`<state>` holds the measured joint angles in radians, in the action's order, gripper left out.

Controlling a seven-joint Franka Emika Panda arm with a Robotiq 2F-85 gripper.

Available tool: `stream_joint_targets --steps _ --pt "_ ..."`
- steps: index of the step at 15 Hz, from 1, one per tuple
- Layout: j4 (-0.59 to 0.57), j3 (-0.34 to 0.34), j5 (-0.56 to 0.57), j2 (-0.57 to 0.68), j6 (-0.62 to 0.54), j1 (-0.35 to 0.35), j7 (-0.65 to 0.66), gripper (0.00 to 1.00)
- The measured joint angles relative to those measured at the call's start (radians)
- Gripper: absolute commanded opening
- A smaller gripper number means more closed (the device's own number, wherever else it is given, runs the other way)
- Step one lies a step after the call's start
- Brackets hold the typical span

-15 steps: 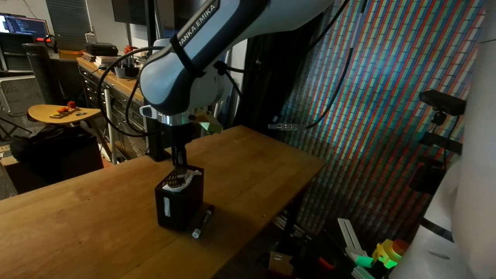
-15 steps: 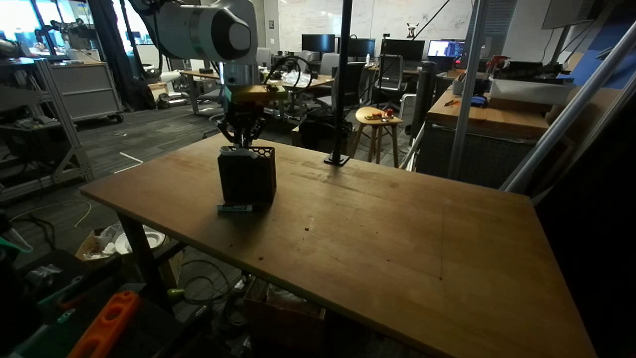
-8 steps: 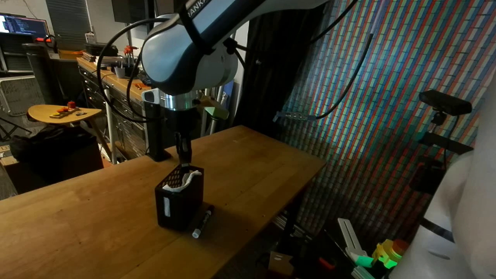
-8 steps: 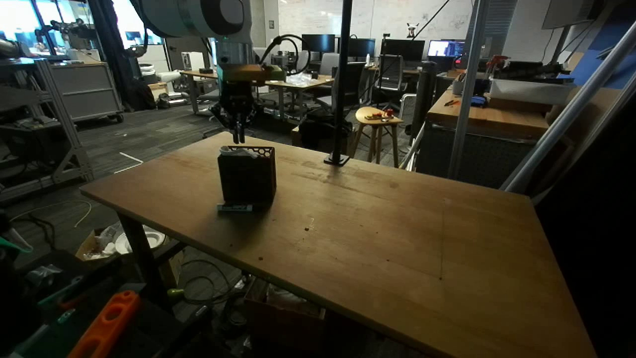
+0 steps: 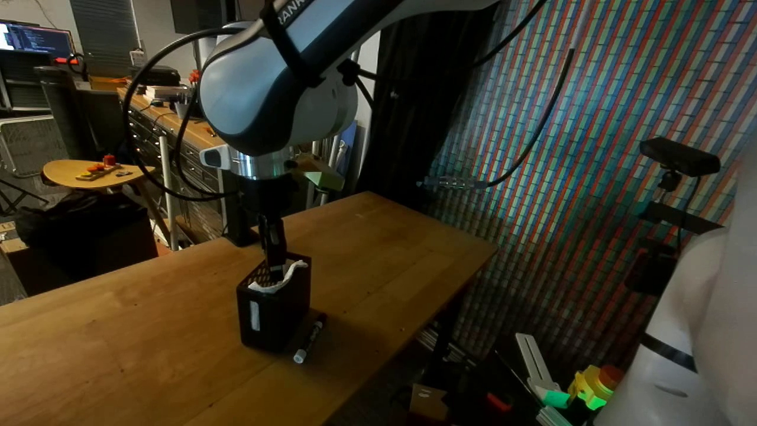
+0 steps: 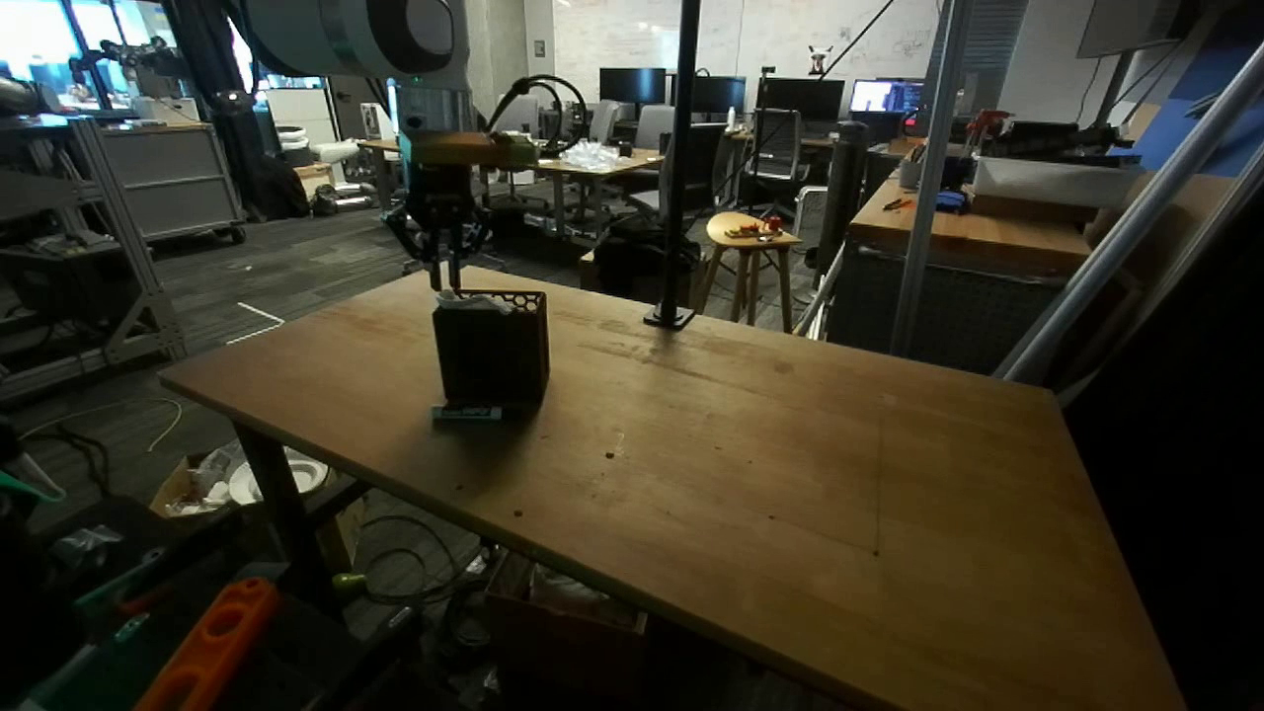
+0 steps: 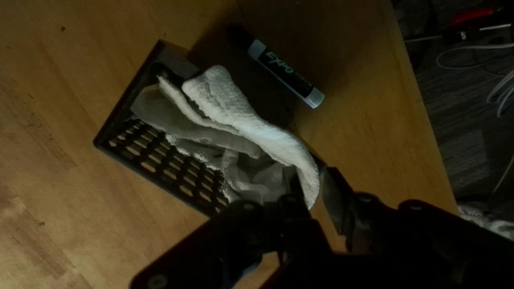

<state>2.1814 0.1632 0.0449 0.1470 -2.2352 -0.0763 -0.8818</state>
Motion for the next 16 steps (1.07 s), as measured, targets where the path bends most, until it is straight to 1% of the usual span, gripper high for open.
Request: stream_joint_targets --steps 4,6,9,16 --pt "0.002 0.004 -0.002 0.003 0.000 -0.004 -0.001 0.24" --pt "0.002 0.004 -0.006 0.007 -0.001 -0.004 -0.002 0.28" --pt "0.003 0.004 -0.016 0.011 -0.001 -0.004 -0.003 0.31" --pt "0.004 0.002 -0.032 0.023 -0.007 -0.001 -0.004 0.30"
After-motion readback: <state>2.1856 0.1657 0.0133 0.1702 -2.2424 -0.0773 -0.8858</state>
